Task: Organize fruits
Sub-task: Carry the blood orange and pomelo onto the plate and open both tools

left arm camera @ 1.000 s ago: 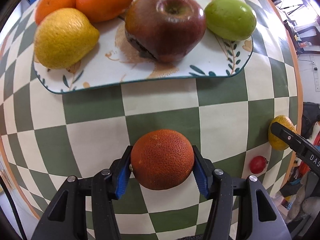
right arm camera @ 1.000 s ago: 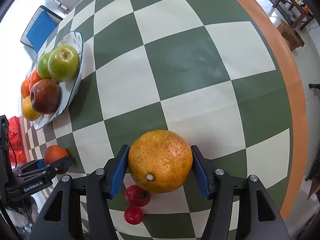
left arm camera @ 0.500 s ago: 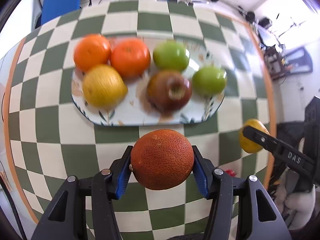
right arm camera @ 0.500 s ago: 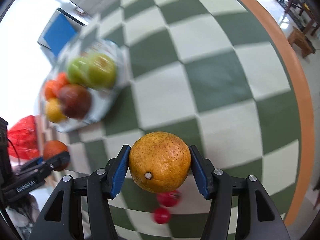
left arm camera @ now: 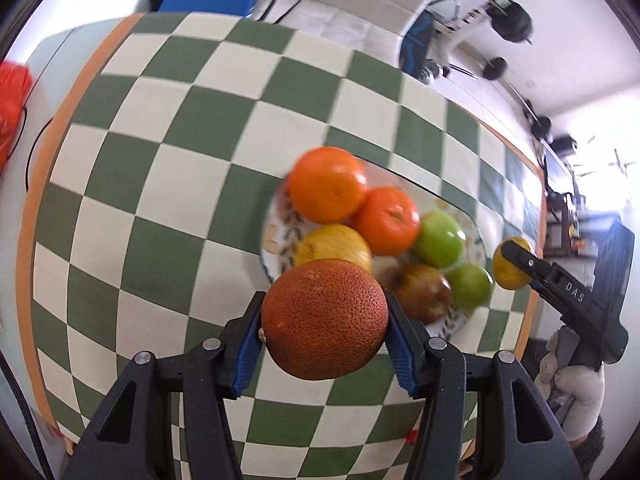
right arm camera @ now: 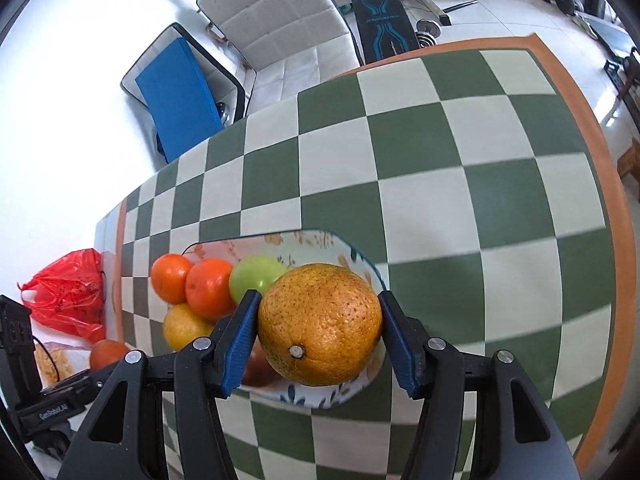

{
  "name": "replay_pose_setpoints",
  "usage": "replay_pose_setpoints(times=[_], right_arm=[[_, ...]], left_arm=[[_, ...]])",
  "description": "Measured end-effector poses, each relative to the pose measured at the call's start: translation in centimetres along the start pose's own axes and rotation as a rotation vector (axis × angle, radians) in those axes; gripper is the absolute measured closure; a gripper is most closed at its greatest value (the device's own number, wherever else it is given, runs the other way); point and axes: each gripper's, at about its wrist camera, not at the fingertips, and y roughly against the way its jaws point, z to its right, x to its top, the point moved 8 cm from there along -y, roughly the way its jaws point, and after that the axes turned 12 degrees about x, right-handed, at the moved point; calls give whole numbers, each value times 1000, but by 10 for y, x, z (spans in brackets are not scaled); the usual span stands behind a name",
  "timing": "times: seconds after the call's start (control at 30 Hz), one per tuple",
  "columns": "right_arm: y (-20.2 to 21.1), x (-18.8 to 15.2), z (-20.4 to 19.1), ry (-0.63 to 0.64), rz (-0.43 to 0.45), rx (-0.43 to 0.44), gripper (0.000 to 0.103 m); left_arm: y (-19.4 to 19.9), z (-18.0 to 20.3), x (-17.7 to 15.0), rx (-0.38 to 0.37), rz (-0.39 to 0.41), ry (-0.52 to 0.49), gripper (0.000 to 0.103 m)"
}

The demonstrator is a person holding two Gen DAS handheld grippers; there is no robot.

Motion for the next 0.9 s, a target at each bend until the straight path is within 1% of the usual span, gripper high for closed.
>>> replay_pose_setpoints(times=[0.13,0.23,0.3,0.4,0.57,0.6,0.7,0.8,0.9], right_arm=[[-25,10,3,25,-35,-42,42],[-33,12,5,41,-49,-56,42],[-36,12,5,47,-55,-61,42],[-38,13,6,50,-63,-65,41],[-35,8,6,48,-65,-53,41],[-35,7,5,49,-68,-50,41],[-38,4,4,42,-85,-32,41],[-43,1,3,40,-103,-26,41],[-46,-2,4,39,-111,-38,41]], left_arm=[[-16,6,-3,-63,-60,42,50],[-27,23,-12,-124,-113,55,50],[-33,34,-17,-146,-135,62,50],[-45,47,-18,-133,-139,60,50],[-59,58,-23,-130,-161,64,49],[-58,58,-23,-145,-152,76,49],[-58,56,-17,-136,-131,90,48],[-61,50,-16,-146,-139,115,48],[-62,43,-16,-149,-144,133,48]])
